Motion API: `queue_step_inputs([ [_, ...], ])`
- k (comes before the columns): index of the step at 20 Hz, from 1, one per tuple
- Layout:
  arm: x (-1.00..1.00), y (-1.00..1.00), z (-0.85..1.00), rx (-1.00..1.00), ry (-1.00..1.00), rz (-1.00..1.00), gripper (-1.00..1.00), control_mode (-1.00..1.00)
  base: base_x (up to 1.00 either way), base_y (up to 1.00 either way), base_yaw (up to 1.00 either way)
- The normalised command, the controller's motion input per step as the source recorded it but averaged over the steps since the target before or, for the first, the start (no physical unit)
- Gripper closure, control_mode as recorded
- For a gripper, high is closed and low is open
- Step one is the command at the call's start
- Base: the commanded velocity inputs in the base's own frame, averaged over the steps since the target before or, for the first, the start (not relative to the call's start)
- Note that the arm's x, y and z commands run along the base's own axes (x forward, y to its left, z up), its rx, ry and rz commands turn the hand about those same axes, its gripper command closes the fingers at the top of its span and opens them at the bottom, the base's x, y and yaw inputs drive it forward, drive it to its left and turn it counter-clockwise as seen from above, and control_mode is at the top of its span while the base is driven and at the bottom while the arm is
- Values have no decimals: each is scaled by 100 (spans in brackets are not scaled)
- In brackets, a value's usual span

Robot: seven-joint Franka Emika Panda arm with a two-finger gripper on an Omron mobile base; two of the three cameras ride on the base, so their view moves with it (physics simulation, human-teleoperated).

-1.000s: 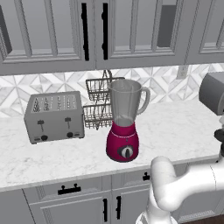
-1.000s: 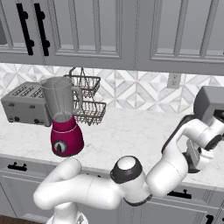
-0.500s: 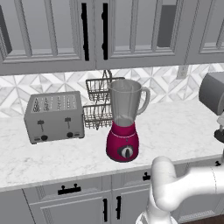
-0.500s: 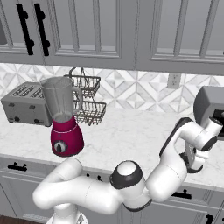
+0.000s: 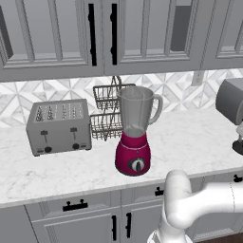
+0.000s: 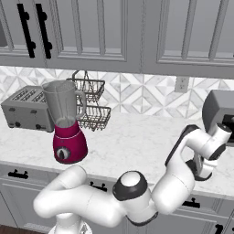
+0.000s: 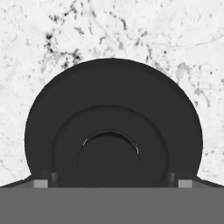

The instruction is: Close the lid blender by securely placing the lid on top.

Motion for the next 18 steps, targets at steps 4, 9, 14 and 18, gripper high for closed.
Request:
queue_step_inputs([
  [4,3,0,-72,-6,-1,0,100,-100,0,0,0],
  [9,0,-4,-66,-4,0,0,100,-100,0,0,0],
  [14,0,-19,-56,0,0,0,100,-100,0,0,0],
  [18,0,-9,-34,0,0,0,100,-100,0,0,0],
])
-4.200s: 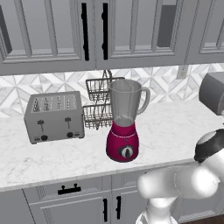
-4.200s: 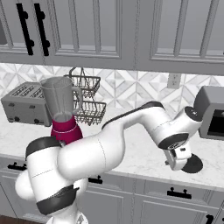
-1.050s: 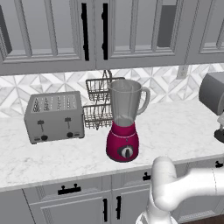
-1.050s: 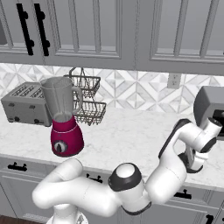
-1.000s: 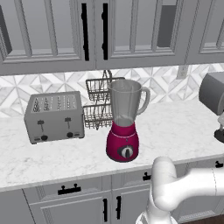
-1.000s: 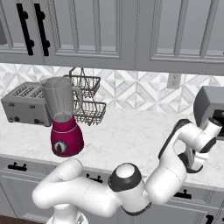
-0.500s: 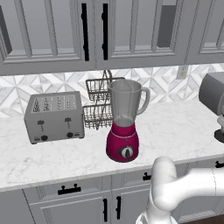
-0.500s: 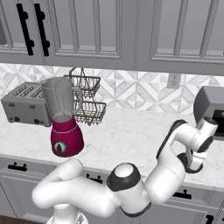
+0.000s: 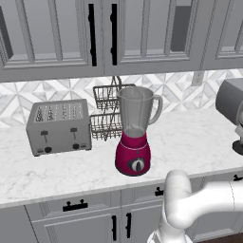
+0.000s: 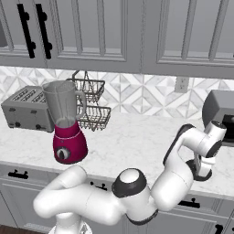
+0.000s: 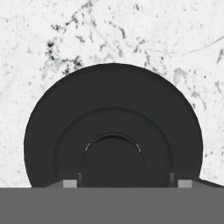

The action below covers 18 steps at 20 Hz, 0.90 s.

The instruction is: Close the lid blender by securely placing the lid on top.

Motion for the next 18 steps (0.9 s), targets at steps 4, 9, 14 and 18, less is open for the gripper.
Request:
queue_step_inputs([
  [4,0,0,-1,0,0,0,100,-100,0,0,0],
  [9,0,0,0,0,0,0,100,-100,0,0,0],
  [14,-4,5,20,0,-3,1,100,-100,0,0,0],
  [18,-1,63,82,-1,-8,7,100,-100,0,0,0],
])
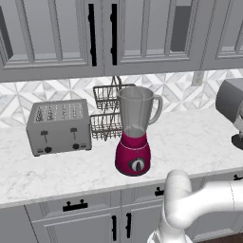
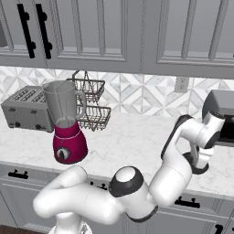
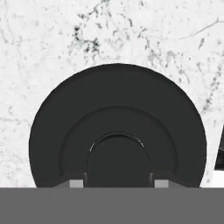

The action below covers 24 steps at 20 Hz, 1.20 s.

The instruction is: Close the lid blender by securely placing the lid on top.

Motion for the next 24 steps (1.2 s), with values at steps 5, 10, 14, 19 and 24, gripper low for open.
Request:
queue_step_inputs([
  [5,-16,82,97,-1,-12,6,100,-100,0,0,0],
  [10,-44,87,88,-2,-17,7,100,-100,0,0,0],
  [14,-64,85,80,-1,-25,3,100,-100,0,0,0],
  [19,-68,88,78,-1,-27,0,100,-100,0,0,0],
  [24,-48,91,82,-1,-21,0,100,-100,0,0,0],
])
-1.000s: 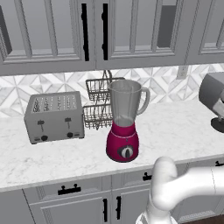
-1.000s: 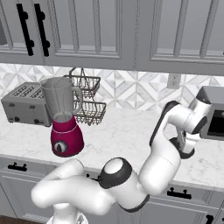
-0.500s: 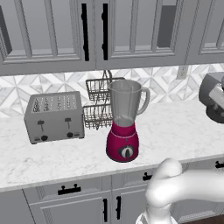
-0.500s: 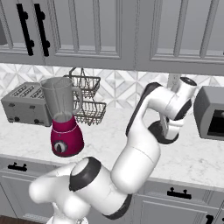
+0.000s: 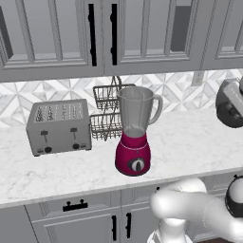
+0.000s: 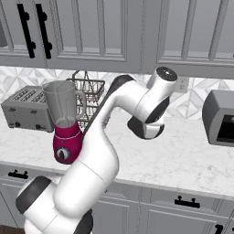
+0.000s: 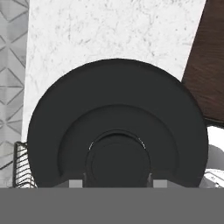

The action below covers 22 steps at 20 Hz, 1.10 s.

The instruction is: Close the lid blender by securely placing the lid on top.

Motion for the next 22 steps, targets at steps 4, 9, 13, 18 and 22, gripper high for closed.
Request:
queue_step_inputs([
  [4,-30,93,77,-1,-10,1,100,-100,0,0,0],
  [9,-12,98,57,0,-1,3,100,-100,0,0,0],
  [13,-1,98,56,0,0,4,100,-100,0,0,0],
  [18,0,97,53,0,1,4,100,-100,0,0,0],
  [22,0,82,48,0,7,0,100,-100,0,0,0],
])
